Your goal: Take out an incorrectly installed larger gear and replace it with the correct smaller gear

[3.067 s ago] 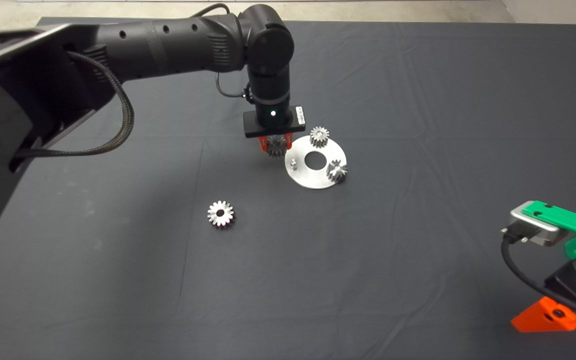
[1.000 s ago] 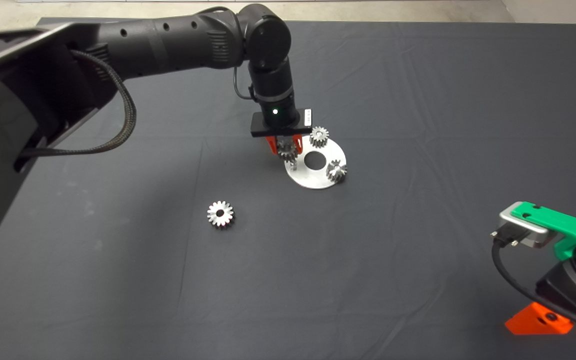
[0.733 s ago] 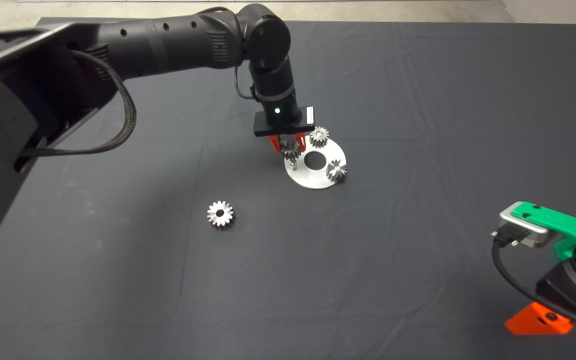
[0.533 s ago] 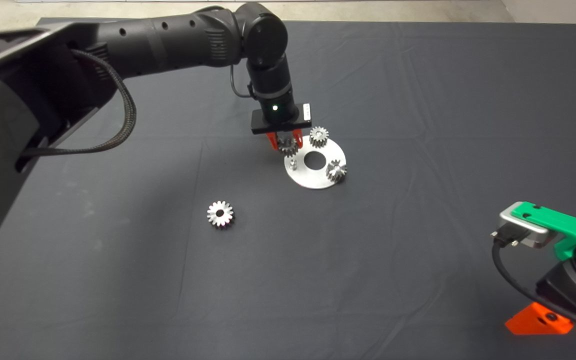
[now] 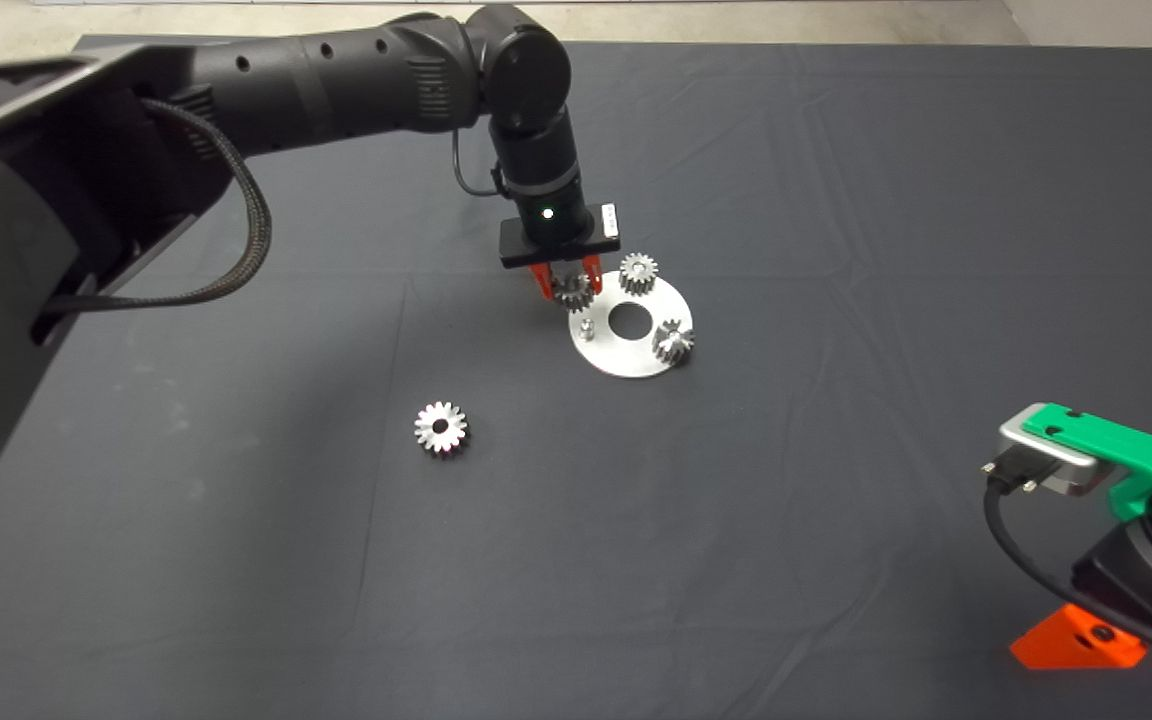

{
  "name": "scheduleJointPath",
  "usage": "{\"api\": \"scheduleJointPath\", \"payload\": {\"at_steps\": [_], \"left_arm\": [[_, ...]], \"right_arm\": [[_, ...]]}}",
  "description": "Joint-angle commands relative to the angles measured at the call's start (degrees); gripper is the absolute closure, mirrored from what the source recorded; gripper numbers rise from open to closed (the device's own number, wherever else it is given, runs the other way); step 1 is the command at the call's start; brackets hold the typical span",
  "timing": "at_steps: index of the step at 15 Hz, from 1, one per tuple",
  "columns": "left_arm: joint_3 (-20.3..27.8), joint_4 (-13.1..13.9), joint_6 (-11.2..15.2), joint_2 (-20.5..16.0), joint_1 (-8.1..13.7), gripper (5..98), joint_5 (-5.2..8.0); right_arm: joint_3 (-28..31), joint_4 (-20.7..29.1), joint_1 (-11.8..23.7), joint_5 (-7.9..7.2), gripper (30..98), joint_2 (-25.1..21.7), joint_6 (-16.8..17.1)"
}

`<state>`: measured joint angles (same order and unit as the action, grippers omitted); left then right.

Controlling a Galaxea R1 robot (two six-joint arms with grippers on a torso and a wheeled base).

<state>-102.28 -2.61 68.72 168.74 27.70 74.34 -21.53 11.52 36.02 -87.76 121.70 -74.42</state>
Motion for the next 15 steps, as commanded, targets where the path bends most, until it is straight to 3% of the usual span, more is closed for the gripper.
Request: {"api": "scheduleJointPath", "payload": {"at_steps": [1,15], "left_arm": [[1.61,1.14,0.36,0.41,0.94,68.2,0.63],[4.73,1.2,-0.25,0.41,0.87,68.2,0.81]], "right_arm": [[0.27,1.49,0.72,-5.24,30.8,-0.34,-0.37],[0.27,1.14,0.72,-5.4,30.8,-0.27,-0.29]]}}
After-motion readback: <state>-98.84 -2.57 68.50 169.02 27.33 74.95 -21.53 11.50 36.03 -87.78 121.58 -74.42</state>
